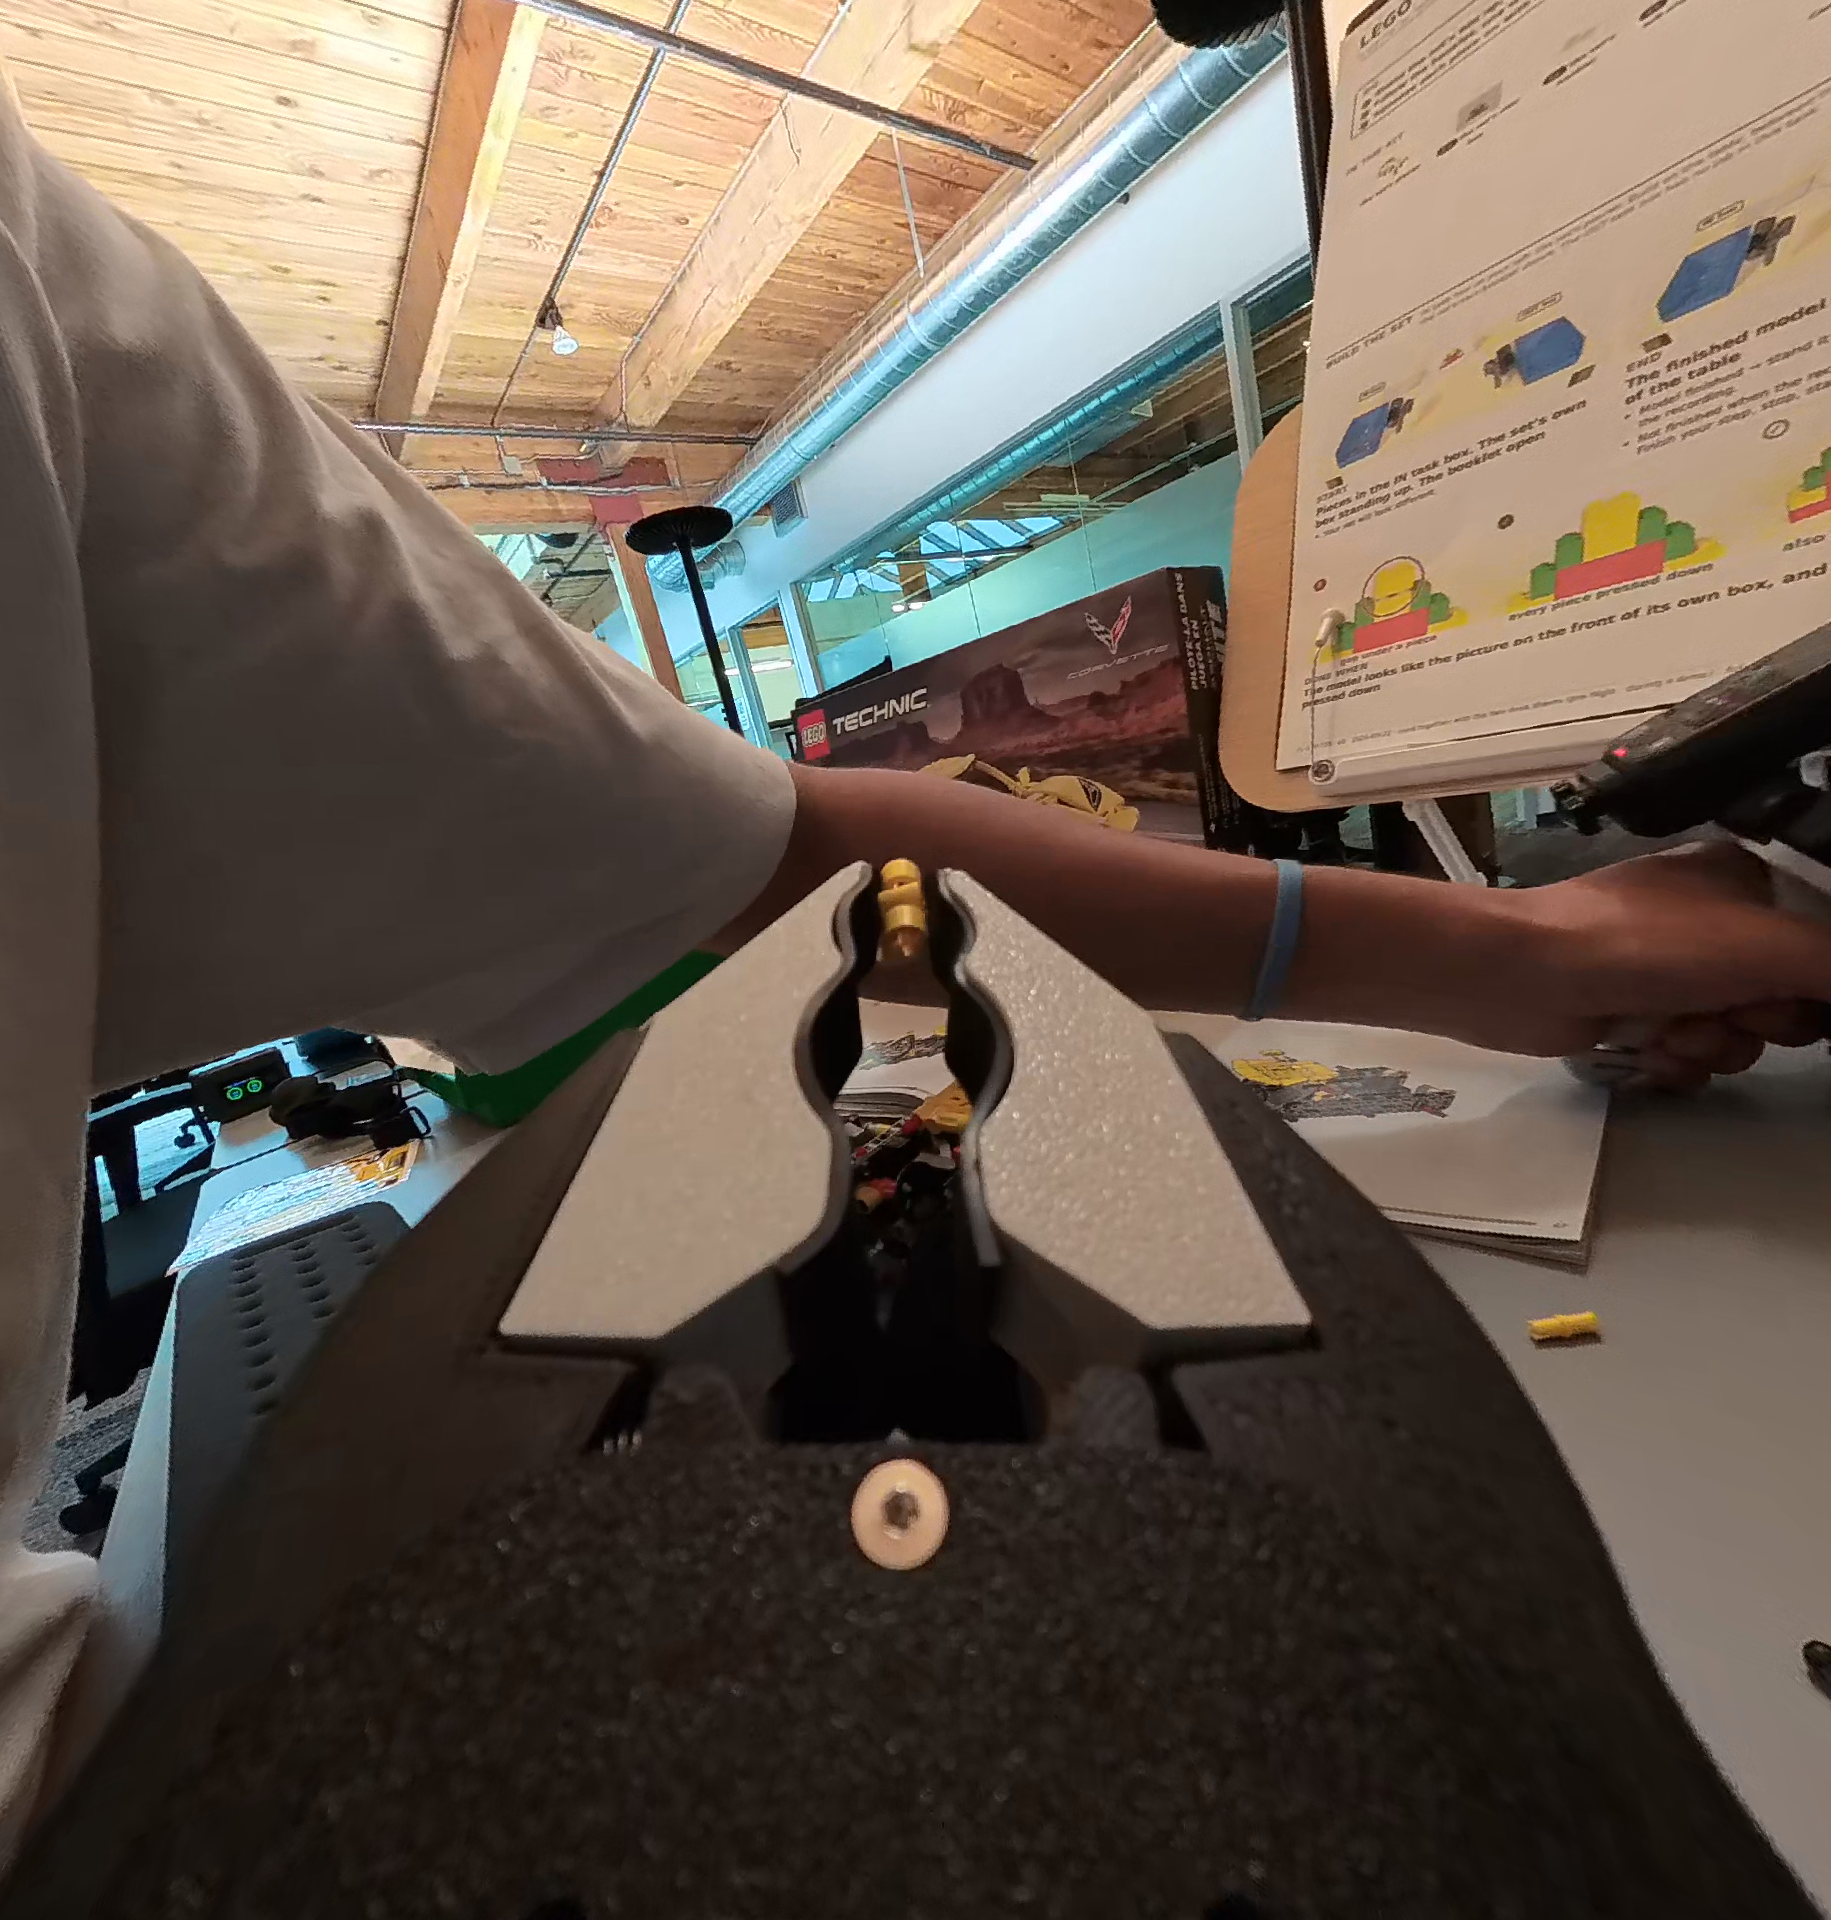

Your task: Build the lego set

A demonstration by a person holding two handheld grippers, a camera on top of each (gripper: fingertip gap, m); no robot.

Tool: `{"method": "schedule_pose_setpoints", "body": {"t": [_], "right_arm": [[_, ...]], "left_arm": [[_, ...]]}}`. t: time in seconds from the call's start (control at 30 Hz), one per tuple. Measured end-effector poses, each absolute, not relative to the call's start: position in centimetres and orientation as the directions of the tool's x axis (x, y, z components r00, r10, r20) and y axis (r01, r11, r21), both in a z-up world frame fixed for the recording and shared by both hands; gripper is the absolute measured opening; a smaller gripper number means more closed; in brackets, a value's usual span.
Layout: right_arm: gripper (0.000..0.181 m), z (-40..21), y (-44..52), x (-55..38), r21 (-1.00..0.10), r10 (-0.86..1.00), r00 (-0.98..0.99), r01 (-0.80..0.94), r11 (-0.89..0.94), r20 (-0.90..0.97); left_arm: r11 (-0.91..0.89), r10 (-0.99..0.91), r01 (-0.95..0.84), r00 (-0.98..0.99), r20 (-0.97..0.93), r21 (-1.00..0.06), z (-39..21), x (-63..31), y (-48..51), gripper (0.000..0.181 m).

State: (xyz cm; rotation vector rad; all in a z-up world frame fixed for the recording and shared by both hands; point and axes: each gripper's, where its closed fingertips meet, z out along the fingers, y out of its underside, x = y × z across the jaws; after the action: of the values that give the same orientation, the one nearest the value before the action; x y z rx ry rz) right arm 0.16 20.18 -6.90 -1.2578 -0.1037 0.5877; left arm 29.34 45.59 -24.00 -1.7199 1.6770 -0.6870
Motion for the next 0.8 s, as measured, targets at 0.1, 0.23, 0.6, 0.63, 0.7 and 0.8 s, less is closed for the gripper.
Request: {"method": "schedule_pose_setpoints", "body": {"t": [0.1, 0.23, 0.6, 0.63, 0.7, 0.8], "right_arm": [[0.008, -6.8, 20.1, 0.3, -0.913, 0.47, 0.849, -0.364, 0.186, -0.242], [0.008, -6.7, 20.0, 0.6, -0.909, 0.461, 0.853, -0.367, 0.199, -0.244], [0.008, -6.8, 20.2, 0.8, -0.914, 0.438, 0.864, -0.358, 0.191, -0.247], [0.008, -7.0, 20.3, 0.5, -0.925, 0.434, 0.872, -0.332, 0.187, -0.225], [0.008, -7.3, 20.7, -0.2, -0.941, 0.436, 0.88, -0.291, 0.176, -0.19], [0.008, -7.9, 21.1, -1.1, -0.96, 0.438, 0.887, -0.234, 0.151, -0.147]], "left_arm": [[0.019, -0.998, -0.662, 0.03, -0.052, -0.749, -23.6, 28.0, 44.7, 0.015], [0.096, -0.995, -0.584, -0.065, -0.071, -0.806, -19.4, 23.4, 41.7, 0.015], [0.037, -0.994, -0.583, -0.105, 0.03, -0.811, -12.7, -8.6, 25.7, 0.015], [-0.016, -0.997, -0.609, -0.048, 0.057, -0.793, -14.2, -10.7, 24.8, 0.015], [-0.097, -0.995, -0.658, 0.084, 0.055, -0.747, -17.3, -13.6, 24.3, 0.015], [-0.223, -0.964, -0.68, 0.259, 0.055, -0.699, -20.7, -15.9, 24.3, 0.015]]}}
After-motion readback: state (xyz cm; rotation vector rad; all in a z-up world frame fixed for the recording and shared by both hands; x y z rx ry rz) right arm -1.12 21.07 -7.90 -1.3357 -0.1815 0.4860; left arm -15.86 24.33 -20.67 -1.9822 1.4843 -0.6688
